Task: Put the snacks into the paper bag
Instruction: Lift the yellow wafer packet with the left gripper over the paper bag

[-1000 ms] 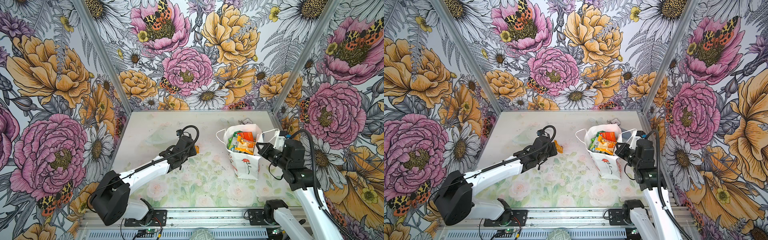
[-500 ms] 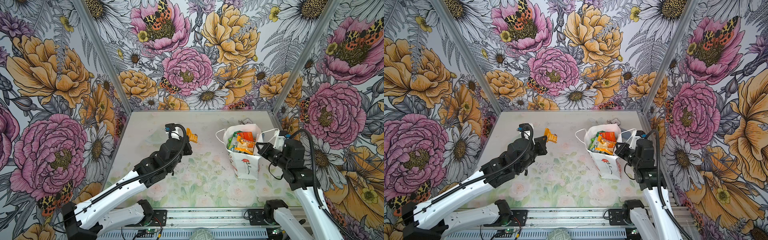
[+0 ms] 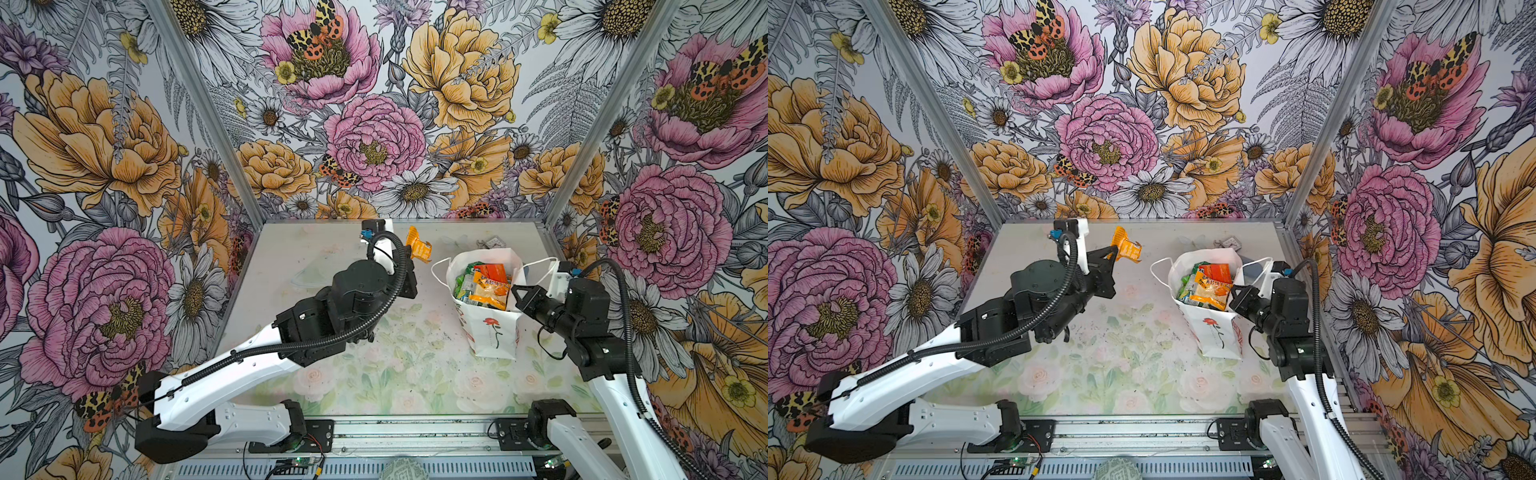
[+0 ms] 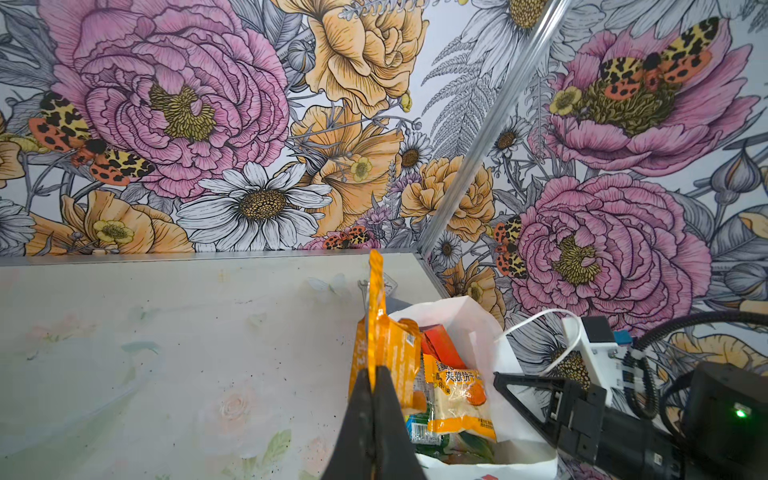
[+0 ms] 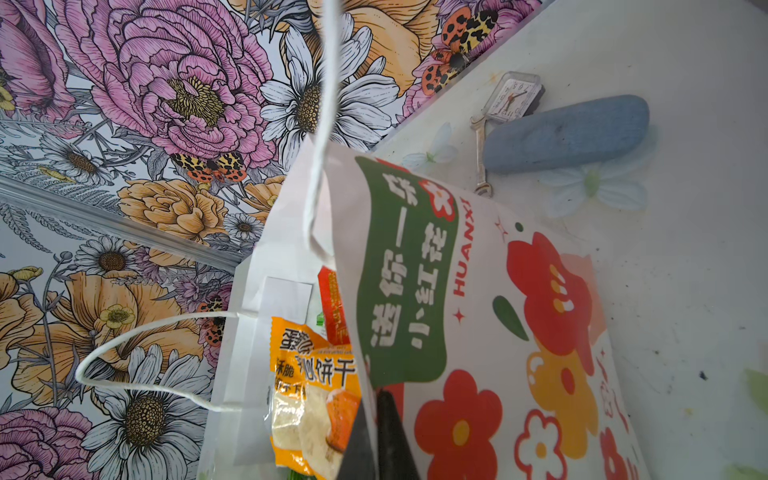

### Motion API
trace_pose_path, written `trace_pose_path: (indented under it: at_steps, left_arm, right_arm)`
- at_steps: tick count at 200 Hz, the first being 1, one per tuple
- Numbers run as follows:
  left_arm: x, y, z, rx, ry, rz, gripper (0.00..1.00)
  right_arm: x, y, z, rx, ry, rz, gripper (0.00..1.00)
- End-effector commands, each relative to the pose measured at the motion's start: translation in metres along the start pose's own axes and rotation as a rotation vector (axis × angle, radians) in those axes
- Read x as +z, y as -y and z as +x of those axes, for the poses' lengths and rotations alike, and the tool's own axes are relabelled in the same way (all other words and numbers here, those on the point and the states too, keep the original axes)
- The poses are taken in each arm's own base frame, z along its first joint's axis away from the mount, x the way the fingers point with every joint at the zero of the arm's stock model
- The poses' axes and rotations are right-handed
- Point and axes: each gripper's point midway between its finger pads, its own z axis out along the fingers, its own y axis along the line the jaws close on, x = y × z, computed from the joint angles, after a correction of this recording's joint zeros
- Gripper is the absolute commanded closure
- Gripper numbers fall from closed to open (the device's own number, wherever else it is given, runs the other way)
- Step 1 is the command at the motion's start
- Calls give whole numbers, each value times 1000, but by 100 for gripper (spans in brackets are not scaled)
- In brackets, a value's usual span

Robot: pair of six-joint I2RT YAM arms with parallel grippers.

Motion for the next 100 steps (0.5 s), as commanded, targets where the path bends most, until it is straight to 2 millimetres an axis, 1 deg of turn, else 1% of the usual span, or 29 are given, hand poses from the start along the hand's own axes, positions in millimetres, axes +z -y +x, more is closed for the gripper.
trace_pose_path:
  at_steps: [1, 33, 48, 73, 86, 100]
  left_arm:
    - [7, 17, -4, 69, -3, 17, 100]
    - [26, 48, -1, 102, -28, 77, 100]
    - [36, 63, 8, 115, -54, 111, 100]
    - [53, 82, 22, 130, -94, 154, 100]
    - [61, 90, 30, 134, -114, 170, 100]
    - [73, 94, 37, 135, -141, 174, 100]
  right_arm:
    - [-4, -7, 4, -14, -16, -27, 100]
    - [-6, -8, 3, -15, -5, -30, 100]
    - [-7, -8, 3, -15, -5, -31, 100]
    - [-7, -7, 4, -12, -7, -30, 100]
    - [-6, -6, 5, -11, -8, -29, 100]
    - [-6, -7, 5, -11, -8, -30, 100]
